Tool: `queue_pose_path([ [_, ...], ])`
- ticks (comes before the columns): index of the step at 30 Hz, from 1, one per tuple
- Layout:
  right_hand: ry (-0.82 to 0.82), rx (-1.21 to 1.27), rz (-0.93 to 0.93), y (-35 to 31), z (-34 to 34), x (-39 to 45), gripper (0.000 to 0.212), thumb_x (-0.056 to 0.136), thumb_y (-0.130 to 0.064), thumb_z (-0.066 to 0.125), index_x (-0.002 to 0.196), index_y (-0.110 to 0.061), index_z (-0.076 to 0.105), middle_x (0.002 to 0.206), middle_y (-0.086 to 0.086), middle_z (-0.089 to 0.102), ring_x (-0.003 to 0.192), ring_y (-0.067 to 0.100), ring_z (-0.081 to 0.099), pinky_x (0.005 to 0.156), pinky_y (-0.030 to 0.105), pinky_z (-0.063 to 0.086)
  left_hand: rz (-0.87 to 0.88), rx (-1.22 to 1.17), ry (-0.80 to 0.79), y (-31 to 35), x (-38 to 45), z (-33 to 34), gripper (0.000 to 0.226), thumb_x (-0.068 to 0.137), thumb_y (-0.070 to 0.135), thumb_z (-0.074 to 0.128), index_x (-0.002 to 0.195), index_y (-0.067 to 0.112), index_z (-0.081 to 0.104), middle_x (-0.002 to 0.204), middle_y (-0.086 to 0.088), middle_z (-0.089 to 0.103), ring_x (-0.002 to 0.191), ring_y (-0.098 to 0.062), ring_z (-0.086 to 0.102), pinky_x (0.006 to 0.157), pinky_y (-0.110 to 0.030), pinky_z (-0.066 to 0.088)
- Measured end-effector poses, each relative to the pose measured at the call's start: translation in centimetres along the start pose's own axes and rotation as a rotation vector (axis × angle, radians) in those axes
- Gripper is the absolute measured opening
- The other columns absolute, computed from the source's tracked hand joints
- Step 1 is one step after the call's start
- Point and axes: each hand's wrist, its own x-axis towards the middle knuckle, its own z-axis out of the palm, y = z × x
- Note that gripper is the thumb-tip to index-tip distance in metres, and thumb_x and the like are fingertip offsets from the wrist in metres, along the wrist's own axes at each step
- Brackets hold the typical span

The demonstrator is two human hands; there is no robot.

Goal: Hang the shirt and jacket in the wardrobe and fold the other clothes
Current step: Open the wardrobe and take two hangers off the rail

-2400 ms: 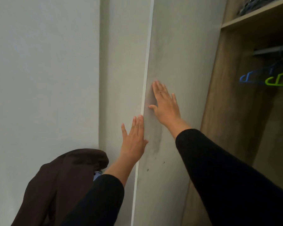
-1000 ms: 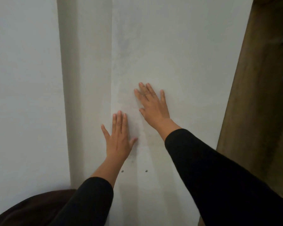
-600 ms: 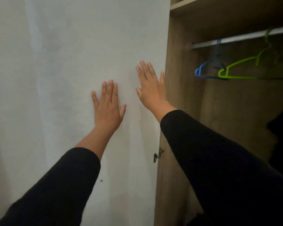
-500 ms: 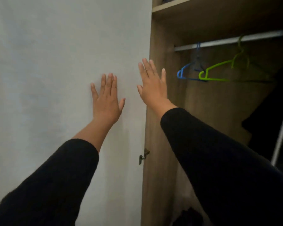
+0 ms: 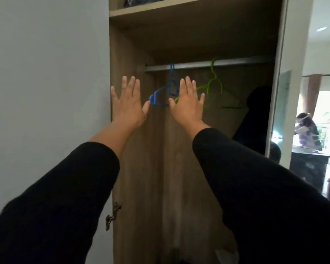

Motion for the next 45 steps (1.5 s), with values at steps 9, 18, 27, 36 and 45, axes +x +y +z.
queue_pose_path([
  [9, 0.117, 0.133, 0.282, 2.7, 2.9, 6.5, 0.075, 0.095, -0.043, 0.043, 0.152, -0.007, 0.009, 0.160, 0.013, 0.005, 0.148, 0.027, 0.003, 0.118, 0.042, 0.008, 0.055, -0.136, -0.045, 2.7, 8.8, 4.5, 0.064, 0.099, 0.044, 0.029, 0.151, 0.010, 0.011, 0.159, -0.005, 0.007, 0.147, -0.022, -0.005, 0.116, -0.054, 0.001],
  [18, 0.123, 0.268, 0.498, 4.8, 5.0, 11.8, 0.092, 0.087, -0.043, 0.057, 0.151, -0.005, 0.003, 0.157, 0.021, 0.005, 0.147, 0.033, 0.006, 0.118, 0.041, 0.013, 0.051, -0.259, -0.193, 4.8, 13.7, 7.4, 0.044, 0.097, 0.039, 0.043, 0.126, 0.008, 0.050, 0.128, -0.018, 0.054, 0.119, -0.034, 0.050, 0.092, -0.043, 0.039],
  [27, 0.080, 0.382, 0.536, 5.3, 6.3, 14.4, 0.091, 0.086, -0.027, 0.062, 0.152, -0.012, 0.001, 0.155, 0.020, 0.013, 0.142, 0.034, 0.025, 0.113, 0.037, 0.032, -0.005, -0.302, -0.226, 5.0, 14.8, 9.8, 0.031, 0.096, 0.018, 0.046, 0.122, 0.004, 0.055, 0.124, -0.020, 0.055, 0.113, -0.037, 0.055, 0.086, -0.040, 0.046],
  [36, 0.015, 0.381, 0.516, 5.3, 7.3, 15.1, 0.068, 0.092, -0.016, 0.054, 0.149, -0.003, 0.019, 0.148, 0.016, 0.036, 0.132, 0.029, 0.043, 0.094, 0.029, 0.045, -0.053, -0.380, -0.230, 4.8, 14.3, 10.0, 0.023, 0.093, 0.009, 0.053, 0.115, 0.001, 0.058, 0.110, -0.018, 0.059, 0.094, -0.031, 0.058, 0.071, -0.033, 0.042],
  [45, -0.022, 0.255, 0.533, 5.0, 8.2, 15.3, 0.051, 0.091, -0.014, 0.055, 0.139, -0.002, 0.040, 0.141, 0.019, 0.041, 0.120, 0.032, 0.053, 0.082, 0.031, 0.049, -0.048, -0.378, -0.188, 4.2, 14.0, 9.9, 0.031, 0.088, 0.006, 0.062, 0.118, 0.004, 0.059, 0.108, -0.015, 0.061, 0.095, -0.028, 0.058, 0.070, -0.028, 0.042],
])
